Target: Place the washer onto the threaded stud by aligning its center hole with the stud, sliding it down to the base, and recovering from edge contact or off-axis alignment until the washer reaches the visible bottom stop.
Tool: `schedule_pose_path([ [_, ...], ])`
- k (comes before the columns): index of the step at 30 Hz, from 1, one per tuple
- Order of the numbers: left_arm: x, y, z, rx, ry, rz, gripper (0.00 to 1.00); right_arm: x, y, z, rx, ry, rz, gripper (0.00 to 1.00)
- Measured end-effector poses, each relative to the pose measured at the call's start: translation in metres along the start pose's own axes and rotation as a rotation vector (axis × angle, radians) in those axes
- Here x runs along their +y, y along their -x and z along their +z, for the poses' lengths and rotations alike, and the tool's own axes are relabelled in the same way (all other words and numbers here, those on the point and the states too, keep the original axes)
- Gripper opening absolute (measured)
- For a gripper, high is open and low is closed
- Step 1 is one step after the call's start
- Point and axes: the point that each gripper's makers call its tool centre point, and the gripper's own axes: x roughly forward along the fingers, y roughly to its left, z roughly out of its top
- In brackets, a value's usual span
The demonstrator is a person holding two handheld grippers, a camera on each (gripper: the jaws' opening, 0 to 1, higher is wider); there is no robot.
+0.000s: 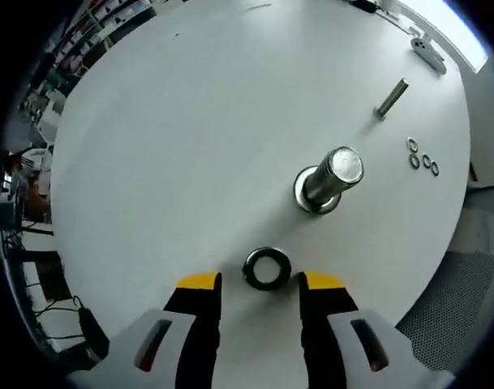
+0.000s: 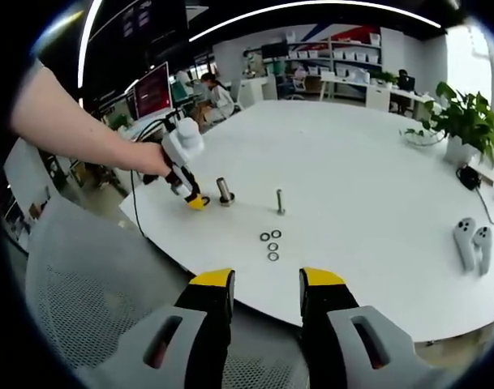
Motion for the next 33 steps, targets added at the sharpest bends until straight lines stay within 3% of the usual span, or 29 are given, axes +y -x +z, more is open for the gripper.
schedule_pose_path([
  [3,-0.009,-0.002,-0.001,0.013,0.009,-0.064,0.29,0.000,0.000,0.000,0.000,-0.001,-0.002,0.34],
  [12,-0.008,-0.001,-0.001,0.039,0.000,-0.055,0.30,-0.001,0.000,0.000,0.002,-0.004,-0.006,0.33],
  [19,-0.006,-0.002,-0.001,0.018,0.002,-0.054,0.30,0.000,-0.001,0.000,0.006,-0.003,-0.003,0.33],
  [23,-0.014,-0.003,0.002,0.025,-0.061,-0.060,0.21,0.001,-0.001,-0.001,0.013,0.001,0.001,0.33],
  [33,-0.012,-0.005,0.001,0.046,-0.070,-0.045,0.21,0.001,-0.001,-0.003,0.019,0.006,0.004,0.33],
])
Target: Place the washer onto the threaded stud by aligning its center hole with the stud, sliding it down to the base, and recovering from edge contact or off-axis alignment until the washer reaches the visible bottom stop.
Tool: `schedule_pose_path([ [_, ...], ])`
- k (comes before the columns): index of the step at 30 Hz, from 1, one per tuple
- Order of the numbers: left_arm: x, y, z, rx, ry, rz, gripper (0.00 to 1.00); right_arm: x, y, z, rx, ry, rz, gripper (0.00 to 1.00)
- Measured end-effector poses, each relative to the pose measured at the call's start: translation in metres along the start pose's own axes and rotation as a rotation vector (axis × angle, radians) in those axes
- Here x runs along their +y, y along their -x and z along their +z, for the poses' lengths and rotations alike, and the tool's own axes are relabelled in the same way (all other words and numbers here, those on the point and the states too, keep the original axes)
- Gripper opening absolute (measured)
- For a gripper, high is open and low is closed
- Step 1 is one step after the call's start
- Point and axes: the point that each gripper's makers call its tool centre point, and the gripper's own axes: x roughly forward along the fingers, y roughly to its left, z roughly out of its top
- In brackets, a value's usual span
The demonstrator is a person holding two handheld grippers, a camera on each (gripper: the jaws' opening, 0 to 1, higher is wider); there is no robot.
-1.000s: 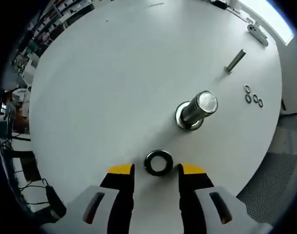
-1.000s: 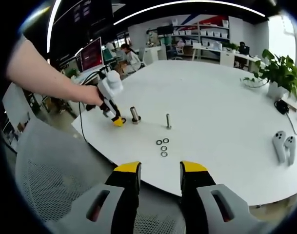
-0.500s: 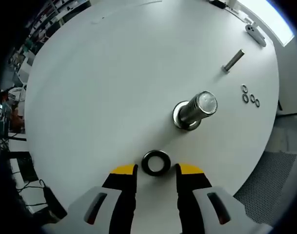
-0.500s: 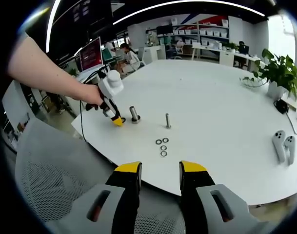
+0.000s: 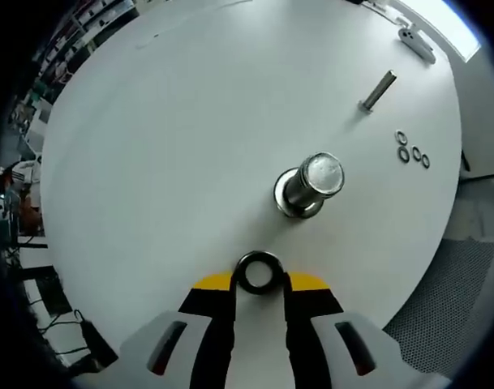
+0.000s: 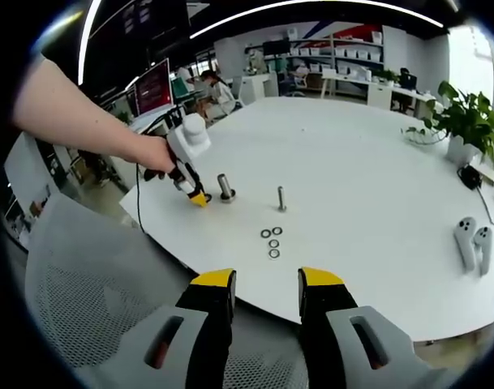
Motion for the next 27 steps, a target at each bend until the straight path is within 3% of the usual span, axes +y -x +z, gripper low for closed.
schedule_pose_path([
  [6,-0.009,0.001,-0.005,0.013,-0.022,-0.012,0.20,0.000,0.000,0.000,-0.001,0.001,0.004,0.32],
  [12,-0.011,0.002,-0.008,-0.017,0.000,-0.003,0.20,0.002,0.000,0.001,-0.003,0.000,0.009,0.32],
  [20,-0.022,0.004,-0.015,0.034,-0.065,-0.021,0.20,0.002,0.000,0.002,-0.008,-0.003,0.010,0.32],
  [27,-0.021,0.005,-0.015,-0.014,-0.037,-0.012,0.21,0.002,0.001,0.002,-0.011,-0.003,0.011,0.32],
])
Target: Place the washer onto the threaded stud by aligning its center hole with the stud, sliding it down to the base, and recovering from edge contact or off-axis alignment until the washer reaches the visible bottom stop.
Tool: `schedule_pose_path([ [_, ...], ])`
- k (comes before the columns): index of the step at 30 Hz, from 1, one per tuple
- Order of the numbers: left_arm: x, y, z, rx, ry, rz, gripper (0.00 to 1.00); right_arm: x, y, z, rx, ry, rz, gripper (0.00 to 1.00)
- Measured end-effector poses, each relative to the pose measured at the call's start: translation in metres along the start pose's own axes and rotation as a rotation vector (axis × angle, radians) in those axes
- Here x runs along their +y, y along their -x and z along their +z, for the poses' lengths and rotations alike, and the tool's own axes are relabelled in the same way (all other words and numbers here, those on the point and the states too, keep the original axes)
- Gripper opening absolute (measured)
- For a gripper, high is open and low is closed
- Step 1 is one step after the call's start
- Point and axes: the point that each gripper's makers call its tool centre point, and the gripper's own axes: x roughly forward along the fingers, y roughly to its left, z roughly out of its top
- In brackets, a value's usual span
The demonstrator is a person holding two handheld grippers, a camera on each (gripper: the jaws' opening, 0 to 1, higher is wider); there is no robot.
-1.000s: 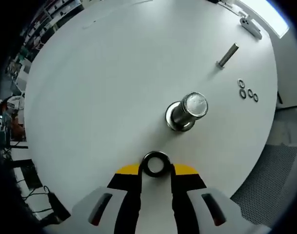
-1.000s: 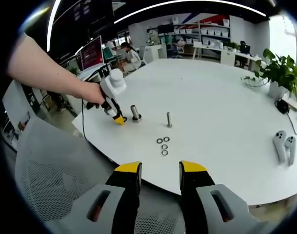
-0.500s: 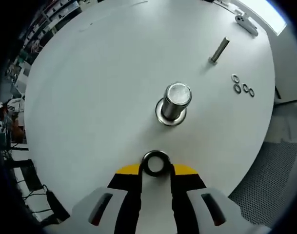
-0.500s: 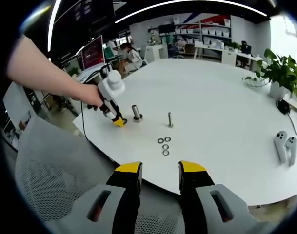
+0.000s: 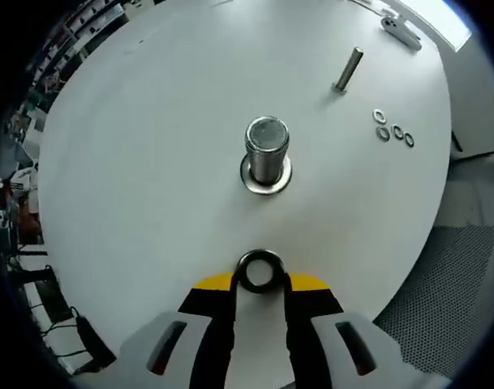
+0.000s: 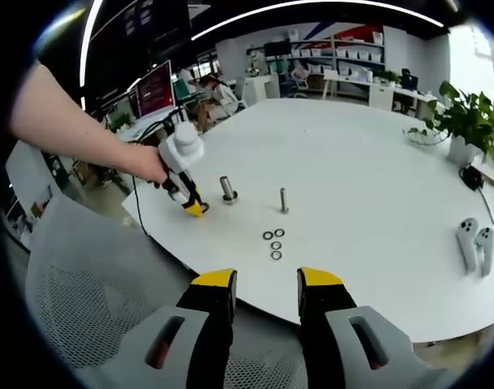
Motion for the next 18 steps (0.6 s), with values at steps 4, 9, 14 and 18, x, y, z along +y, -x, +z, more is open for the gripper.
schedule_pose_path([
  [4,0.0012,0.0008,0.0002,-0.036,0.034,-0.010,0.22,0.0001,0.0002,0.0005,-0.002,0.001,0.001,0.32],
  [9,-0.0053,0.0002,0.0033,0.004,-0.002,-0.003,0.28,0.0008,0.0002,0.0007,-0.003,0.003,0.003,0.32],
  [14,-0.0019,-0.0002,0.0054,-0.020,0.064,-0.005,0.29,0.0010,0.0001,0.0001,0.000,0.004,0.003,0.32],
  [18,-0.0029,0.0000,0.0053,-0.016,0.043,-0.007,0.29,0.0008,-0.0002,0.0002,0.000,0.003,0.001,0.32],
])
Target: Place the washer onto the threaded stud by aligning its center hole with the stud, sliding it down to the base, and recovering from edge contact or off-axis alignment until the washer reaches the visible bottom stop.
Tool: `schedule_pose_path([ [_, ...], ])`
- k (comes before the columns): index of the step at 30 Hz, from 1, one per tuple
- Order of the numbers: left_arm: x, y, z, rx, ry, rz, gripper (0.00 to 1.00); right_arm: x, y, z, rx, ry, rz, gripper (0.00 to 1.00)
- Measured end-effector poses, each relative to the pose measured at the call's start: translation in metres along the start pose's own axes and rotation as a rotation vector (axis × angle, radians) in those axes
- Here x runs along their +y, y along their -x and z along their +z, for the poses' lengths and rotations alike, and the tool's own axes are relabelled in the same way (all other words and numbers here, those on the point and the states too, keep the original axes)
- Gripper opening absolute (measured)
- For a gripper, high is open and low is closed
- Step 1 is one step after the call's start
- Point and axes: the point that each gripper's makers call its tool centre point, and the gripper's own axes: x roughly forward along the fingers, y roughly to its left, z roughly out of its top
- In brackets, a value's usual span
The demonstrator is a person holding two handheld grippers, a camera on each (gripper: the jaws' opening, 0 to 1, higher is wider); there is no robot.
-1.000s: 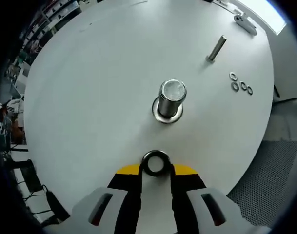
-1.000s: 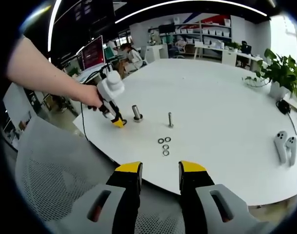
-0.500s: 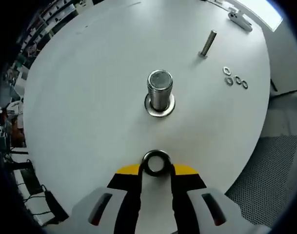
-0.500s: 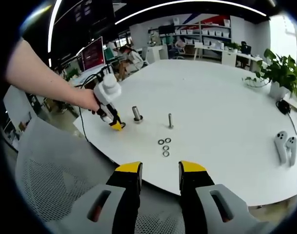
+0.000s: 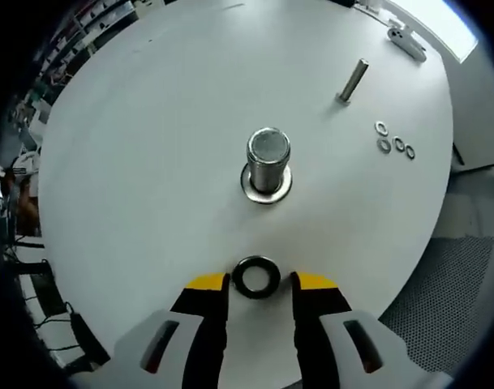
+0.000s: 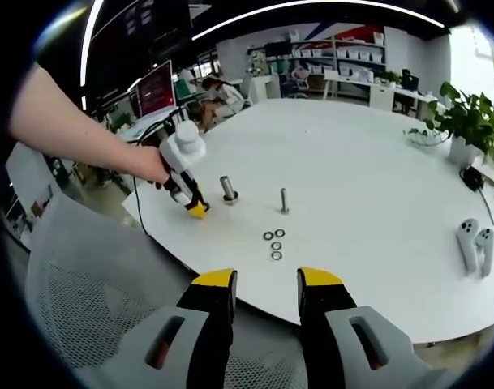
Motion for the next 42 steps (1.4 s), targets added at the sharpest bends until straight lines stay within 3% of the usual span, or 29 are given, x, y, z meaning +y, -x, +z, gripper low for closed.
schedule_pose_path([
  [6,-0.001,0.000,0.000,0.004,-0.023,-0.002,0.27,-0.001,0.000,0.001,-0.004,-0.003,-0.005,0.32],
  [8,0.000,0.000,-0.001,0.018,-0.088,-0.005,0.21,-0.001,0.000,0.000,-0.003,-0.005,-0.007,0.32],
  [10,0.002,-0.001,0.001,0.014,-0.047,-0.010,0.20,-0.001,0.001,0.000,-0.003,-0.005,-0.008,0.32],
  [16,-0.002,-0.002,0.000,0.031,-0.052,0.017,0.19,-0.001,0.000,-0.001,0.004,0.000,-0.005,0.32],
  [20,0.001,0.000,-0.001,-0.009,-0.029,0.014,0.19,-0.001,0.000,-0.001,0.003,-0.003,-0.007,0.32],
  [29,-0.006,0.000,0.000,-0.004,-0.061,-0.002,0.19,-0.001,0.000,0.000,0.003,-0.003,-0.008,0.32],
  [42,-0.003,0.024,0.025,-0.064,-0.125,-0.005,0.18,-0.001,0.000,-0.001,0.009,-0.002,-0.006,0.32],
])
